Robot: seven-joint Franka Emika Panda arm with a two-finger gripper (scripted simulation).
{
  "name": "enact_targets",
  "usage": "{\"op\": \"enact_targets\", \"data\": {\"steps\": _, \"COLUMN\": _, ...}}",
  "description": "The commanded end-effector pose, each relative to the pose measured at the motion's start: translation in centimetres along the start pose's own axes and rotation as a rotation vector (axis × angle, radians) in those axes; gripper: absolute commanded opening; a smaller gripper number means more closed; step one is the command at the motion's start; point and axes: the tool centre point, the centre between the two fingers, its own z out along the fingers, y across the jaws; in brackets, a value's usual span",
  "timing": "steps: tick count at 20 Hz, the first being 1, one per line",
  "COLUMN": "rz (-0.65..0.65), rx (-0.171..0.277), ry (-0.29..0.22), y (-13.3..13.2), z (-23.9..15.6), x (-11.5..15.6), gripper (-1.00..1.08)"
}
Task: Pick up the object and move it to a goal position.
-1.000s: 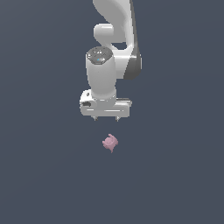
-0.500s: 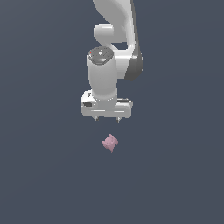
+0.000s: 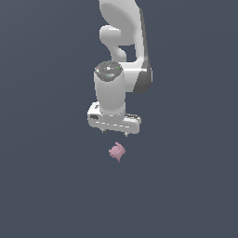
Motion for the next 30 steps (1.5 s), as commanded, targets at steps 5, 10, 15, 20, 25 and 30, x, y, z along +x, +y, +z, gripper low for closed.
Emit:
{"op": "enact_targets", "data": {"steps": 5, "rz": 0.154, "rx": -0.01, "ry": -0.007, "y": -0.6, "z": 2.7, "x": 1.3, "gripper": 1.0}}
{"op": "enact_targets", "data": {"steps": 10, "rz": 0.264, "rx": -0.021, "ry": -0.009, "y": -0.9, "z": 4.7, "x": 2.2, "gripper": 1.0}}
{"op": "enact_targets", "data": {"steps": 15, "rz": 0.339, "rx": -0.029, "ry": -0.009, "y": -1.2, "z": 6.1, "x": 2.7, "gripper": 1.0}}
{"op": "enact_targets", "data": {"steps": 20, "rz": 0.381, "rx": -0.035, "ry": -0.009, "y": -1.4, "z": 6.9, "x": 3.0, "gripper": 1.0}}
{"op": "enact_targets", "data": {"steps": 25, "rz": 0.387, "rx": -0.036, "ry": -0.01, "y": -1.4, "z": 7.1, "x": 3.0, "gripper": 1.0}}
{"op": "enact_targets", "data": {"steps": 30, "rz": 0.387, "rx": -0.036, "ry": -0.009, "y": -1.4, "z": 8.0, "x": 3.0, "gripper": 1.0}}
